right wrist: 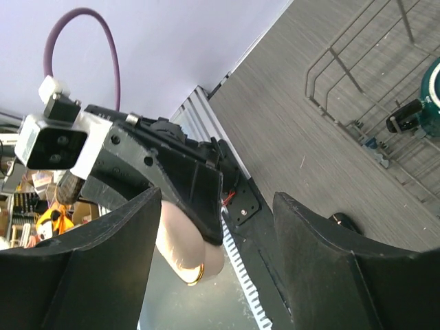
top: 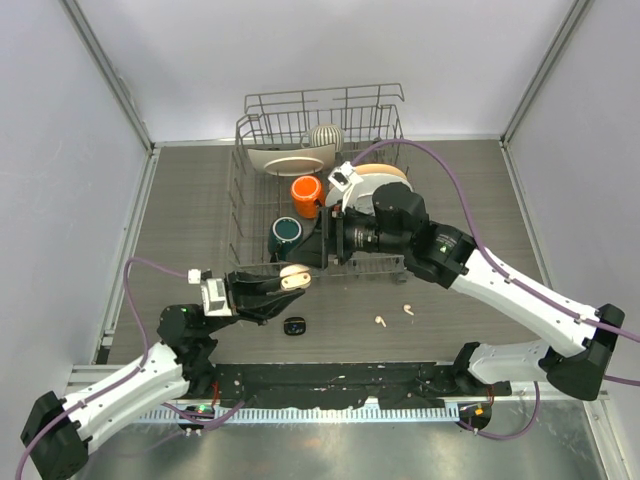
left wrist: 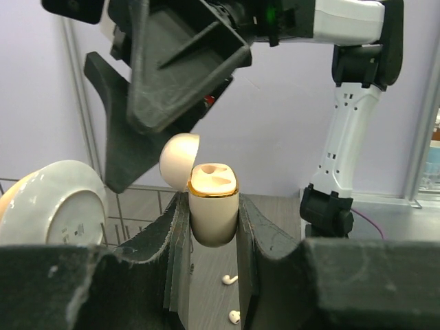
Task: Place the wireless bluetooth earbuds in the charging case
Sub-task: Open the charging case, then pick up the earbud from the center of the board.
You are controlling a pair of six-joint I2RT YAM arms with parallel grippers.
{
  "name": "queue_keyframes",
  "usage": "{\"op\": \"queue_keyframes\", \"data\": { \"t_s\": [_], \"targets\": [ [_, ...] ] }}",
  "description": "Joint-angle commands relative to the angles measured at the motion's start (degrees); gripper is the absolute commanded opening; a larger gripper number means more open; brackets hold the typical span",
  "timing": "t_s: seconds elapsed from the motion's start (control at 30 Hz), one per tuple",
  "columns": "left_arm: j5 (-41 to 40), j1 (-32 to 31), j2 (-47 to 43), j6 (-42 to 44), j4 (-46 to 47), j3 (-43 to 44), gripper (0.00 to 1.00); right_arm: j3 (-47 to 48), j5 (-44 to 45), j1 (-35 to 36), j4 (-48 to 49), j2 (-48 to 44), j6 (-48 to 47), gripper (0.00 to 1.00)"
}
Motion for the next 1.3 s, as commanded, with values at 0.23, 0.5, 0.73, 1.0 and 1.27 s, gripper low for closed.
{"op": "queue_keyframes", "data": {
  "t_s": [0.23, 0.5, 0.73, 1.0, 1.27],
  "targets": [
    [-0.66, -0.27, -1.88, 0.80, 1.01, 0.37, 0.00, 0.46, -1.37, -0.85, 6.14, -1.28, 0.00, 0.72],
    [-2.51, -0.27, -3.99, 0.89, -0.83, -0.07, 0.00, -0.07, 13.33, -3.48, 1.49, -8.40, -5.97, 0.74],
    [-1.11, -0.27, -7.24, 0.98, -4.61, 1.42, 0.00, -2.43, 29.45, -9.10, -21.34, -17.46, -18.45, 0.73],
    [-0.23, -0.27, -9.44, 0.80, -6.54, 1.78, 0.00, -14.11, 38.79, -10.43, -37.98, -27.45, -0.05, 0.64],
    [-0.40, -0.27, -10.76, 0.28, -6.98, 1.25, 0.00, -32.49, 26.22, -10.43, -31.23, -32.66, 7.03, 0.52]
  ]
}}
